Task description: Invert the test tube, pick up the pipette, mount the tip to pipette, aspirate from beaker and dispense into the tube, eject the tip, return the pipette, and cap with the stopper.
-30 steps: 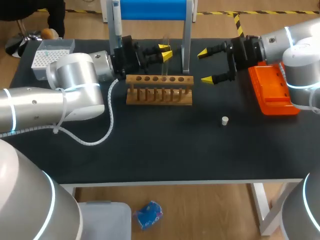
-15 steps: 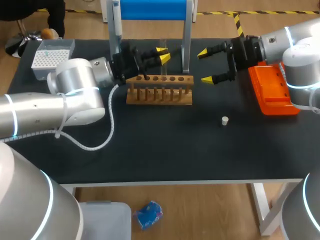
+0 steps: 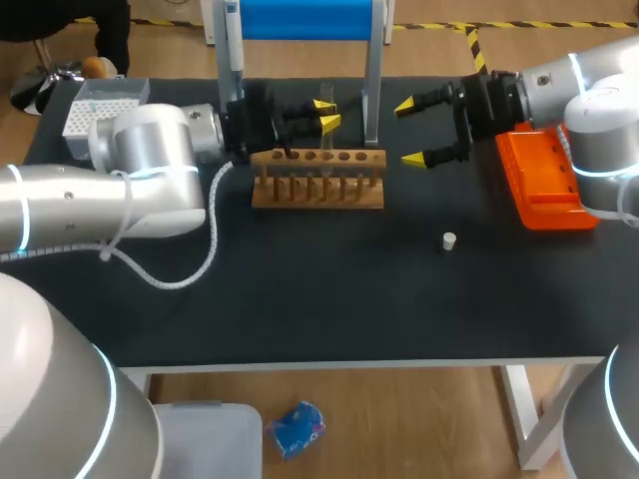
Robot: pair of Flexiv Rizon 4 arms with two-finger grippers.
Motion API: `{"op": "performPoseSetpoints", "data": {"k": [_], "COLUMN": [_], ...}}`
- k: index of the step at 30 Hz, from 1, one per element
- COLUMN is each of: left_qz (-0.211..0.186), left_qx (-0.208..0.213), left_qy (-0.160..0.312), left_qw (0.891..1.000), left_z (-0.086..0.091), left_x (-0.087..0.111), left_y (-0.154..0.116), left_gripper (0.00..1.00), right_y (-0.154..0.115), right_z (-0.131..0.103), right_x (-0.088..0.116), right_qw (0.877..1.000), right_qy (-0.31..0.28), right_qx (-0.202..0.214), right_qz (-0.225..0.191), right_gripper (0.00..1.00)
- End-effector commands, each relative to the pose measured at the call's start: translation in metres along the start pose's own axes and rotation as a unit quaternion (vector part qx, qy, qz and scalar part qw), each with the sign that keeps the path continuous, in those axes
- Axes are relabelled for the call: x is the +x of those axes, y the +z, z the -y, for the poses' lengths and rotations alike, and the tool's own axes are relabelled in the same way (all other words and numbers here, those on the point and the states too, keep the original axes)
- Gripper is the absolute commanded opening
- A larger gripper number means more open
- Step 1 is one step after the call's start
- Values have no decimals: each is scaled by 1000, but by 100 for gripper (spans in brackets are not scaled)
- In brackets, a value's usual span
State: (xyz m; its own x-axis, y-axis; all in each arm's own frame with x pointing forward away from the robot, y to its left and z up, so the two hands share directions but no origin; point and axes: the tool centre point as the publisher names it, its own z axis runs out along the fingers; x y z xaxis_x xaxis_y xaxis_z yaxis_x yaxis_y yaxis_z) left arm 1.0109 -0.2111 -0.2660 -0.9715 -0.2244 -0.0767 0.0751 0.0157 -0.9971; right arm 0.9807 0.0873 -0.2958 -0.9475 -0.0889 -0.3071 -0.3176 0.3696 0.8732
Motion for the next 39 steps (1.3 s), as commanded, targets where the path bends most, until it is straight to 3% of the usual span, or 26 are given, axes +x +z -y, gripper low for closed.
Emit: {"op": "performPoseSetpoints", "data": {"k": [1,18,39], "left_qz": [-9,-43,-37], "left_qx": [-26,-117,-96], "left_qy": [-2,-19,-39], "left_qw": [1000,992,994], "left_z": [4,-9,-31], "left_x": [-3,0,0], "left_y": [-1,-3,-4], "left_gripper": [0,0,0], "right_y": [0,0,0], "right_z": [0,0,0], "right_x": [0,0,0], "right_qw": [1000,1000,1000], "right_qy": [0,0,0], "right_qx": [0,0,0], "right_qz": [0,0,0], "right_gripper": [100,100,100]}}
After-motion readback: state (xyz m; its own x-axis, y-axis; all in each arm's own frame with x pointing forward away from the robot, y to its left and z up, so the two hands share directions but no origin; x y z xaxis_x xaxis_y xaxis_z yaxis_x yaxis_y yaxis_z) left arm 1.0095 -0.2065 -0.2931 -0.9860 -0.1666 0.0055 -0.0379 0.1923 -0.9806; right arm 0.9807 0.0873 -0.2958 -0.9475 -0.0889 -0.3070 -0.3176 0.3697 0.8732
